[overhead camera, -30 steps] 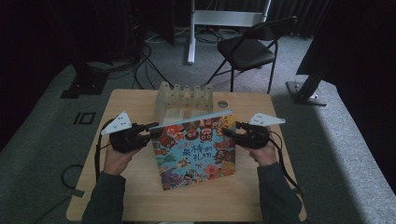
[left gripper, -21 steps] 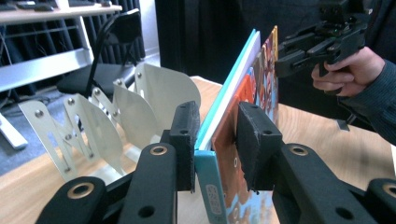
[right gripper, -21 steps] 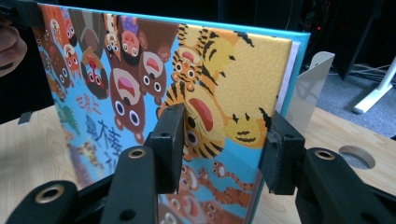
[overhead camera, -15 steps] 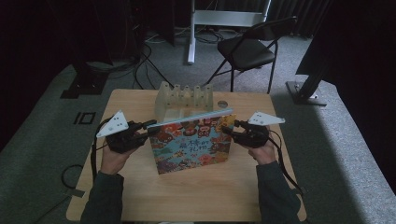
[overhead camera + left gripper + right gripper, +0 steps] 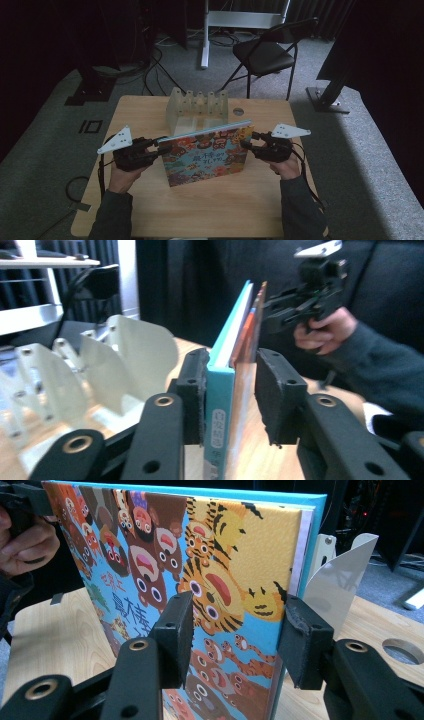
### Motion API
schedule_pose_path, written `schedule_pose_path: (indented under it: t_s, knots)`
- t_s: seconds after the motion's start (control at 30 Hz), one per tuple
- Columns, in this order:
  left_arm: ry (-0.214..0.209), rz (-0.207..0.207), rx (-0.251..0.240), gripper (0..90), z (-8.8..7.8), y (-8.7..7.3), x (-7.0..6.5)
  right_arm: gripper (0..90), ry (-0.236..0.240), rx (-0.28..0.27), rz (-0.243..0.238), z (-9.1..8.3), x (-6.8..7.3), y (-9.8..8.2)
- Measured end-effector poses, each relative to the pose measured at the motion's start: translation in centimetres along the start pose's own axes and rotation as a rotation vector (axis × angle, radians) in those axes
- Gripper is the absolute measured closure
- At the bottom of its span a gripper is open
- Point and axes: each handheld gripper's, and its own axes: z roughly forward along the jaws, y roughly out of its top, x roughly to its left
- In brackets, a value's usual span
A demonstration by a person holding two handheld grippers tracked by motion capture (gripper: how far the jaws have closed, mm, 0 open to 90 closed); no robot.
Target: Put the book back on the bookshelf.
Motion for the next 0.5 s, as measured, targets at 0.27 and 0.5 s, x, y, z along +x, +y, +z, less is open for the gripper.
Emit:
schedule_pose_path:
  t_s: [0.27,0.5]
  knots:
    - [-0.006,0.008,-0.002,63.9,0.04,-0.35,-0.24,50.5,0.003,0.001,0.002,-0.12,-0.04,-0.21]
    - [0.008,0.008,0.002,65.4,0.31,-0.81,-0.22,49.3,-0.007,0.008,0.013,-0.32,-0.34,-0.75]
